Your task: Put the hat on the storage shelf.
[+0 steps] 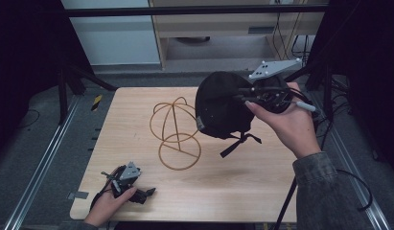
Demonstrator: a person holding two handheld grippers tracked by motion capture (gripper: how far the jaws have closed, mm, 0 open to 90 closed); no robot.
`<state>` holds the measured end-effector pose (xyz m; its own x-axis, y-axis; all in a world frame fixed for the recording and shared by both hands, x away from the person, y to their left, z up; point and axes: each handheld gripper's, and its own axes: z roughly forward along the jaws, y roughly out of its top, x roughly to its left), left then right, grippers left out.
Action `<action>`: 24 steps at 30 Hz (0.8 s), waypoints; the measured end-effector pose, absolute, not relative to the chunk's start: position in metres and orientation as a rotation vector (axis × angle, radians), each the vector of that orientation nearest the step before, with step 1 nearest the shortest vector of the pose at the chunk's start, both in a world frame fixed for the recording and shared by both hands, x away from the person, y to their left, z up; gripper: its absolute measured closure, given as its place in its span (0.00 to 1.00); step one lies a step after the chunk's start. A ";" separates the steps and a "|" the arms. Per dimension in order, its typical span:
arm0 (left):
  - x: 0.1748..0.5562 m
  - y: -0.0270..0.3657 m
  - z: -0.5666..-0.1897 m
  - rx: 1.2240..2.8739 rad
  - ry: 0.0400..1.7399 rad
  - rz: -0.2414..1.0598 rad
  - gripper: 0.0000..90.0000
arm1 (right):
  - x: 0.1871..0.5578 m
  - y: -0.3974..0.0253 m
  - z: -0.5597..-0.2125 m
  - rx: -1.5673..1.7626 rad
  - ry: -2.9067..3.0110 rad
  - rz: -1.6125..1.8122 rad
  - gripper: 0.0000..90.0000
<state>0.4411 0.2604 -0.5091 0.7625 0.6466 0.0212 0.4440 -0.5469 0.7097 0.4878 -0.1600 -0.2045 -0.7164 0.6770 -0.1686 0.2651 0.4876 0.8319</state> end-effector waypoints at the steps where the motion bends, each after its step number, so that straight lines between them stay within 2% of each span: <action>1: 0.441 0.260 -0.509 2.240 0.811 0.365 0.00 | 0.488 -0.159 -0.204 0.775 2.254 1.153 0.82; 24: 0.441 0.261 -0.509 2.244 0.811 0.364 0.00 | 0.482 -0.124 -0.183 0.674 2.263 1.222 0.82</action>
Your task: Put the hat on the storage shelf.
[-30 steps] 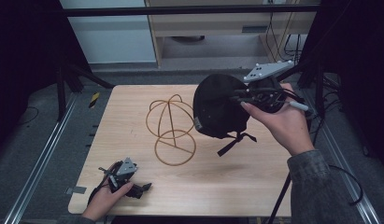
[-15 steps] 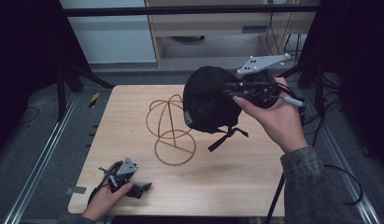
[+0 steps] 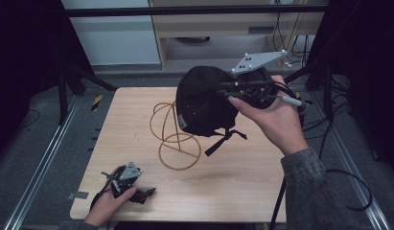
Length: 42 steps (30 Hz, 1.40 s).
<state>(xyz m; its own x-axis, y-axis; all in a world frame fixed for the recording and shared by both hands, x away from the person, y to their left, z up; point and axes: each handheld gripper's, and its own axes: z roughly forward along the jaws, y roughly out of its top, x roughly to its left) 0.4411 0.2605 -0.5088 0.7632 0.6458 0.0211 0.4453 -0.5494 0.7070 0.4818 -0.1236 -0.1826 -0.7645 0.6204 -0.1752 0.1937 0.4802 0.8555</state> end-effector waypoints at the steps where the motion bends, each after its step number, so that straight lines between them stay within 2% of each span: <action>1: 0.441 0.261 -0.509 2.244 0.811 0.364 0.00 | 0.482 -0.121 -0.181 0.671 2.260 1.224 0.82; 20: 0.441 0.260 -0.509 2.243 0.807 0.364 0.00 | 0.502 -0.087 -0.171 0.632 2.295 1.234 0.82; 42: 0.442 0.260 -0.509 2.246 0.800 0.360 0.00 | 0.527 -0.033 -0.197 0.590 2.441 1.136 0.81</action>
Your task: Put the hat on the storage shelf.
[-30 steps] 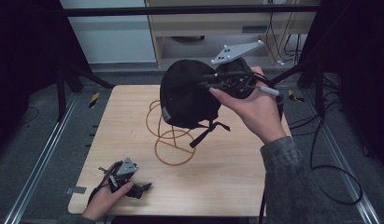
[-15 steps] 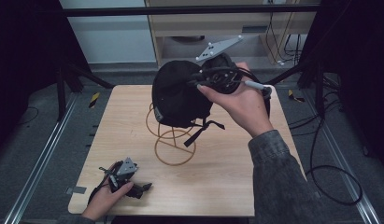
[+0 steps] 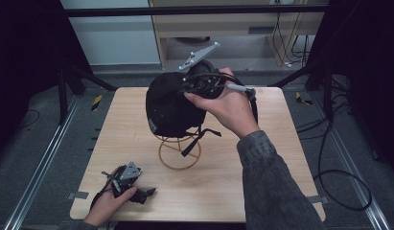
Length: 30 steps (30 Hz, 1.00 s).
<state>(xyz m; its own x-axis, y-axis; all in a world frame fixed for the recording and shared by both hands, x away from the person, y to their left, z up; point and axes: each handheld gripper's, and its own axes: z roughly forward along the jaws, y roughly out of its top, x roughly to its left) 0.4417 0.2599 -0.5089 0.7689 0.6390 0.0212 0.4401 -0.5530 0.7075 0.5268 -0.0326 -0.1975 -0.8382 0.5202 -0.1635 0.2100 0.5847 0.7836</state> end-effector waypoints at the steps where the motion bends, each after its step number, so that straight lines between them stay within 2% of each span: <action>1: 0.442 0.260 -0.509 2.246 0.800 0.360 0.00 | 0.528 -0.030 -0.199 0.584 2.448 1.127 0.81; 14: 0.442 0.260 -0.509 2.245 0.797 0.357 0.00 | 0.537 -0.004 -0.214 0.582 2.495 1.034 0.81; 30: 0.442 0.259 -0.509 2.248 0.794 0.357 0.00 | 0.547 0.006 -0.227 0.604 2.519 0.986 0.80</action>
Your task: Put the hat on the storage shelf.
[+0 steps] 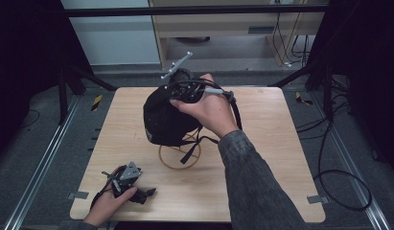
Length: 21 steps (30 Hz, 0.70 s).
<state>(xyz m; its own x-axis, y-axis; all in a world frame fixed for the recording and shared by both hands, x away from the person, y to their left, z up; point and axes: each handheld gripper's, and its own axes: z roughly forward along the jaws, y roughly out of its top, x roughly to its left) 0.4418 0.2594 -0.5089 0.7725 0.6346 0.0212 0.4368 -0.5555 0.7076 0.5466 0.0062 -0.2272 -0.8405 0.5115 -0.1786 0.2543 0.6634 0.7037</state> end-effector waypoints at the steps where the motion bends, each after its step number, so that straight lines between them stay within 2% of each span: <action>1: 0.442 0.259 -0.509 2.248 0.794 0.357 0.00 | 0.548 0.006 -0.228 0.604 2.521 0.983 0.80; 21: 0.442 0.259 -0.509 2.248 0.795 0.356 0.00 | 0.556 0.012 -0.237 0.628 2.523 0.974 0.79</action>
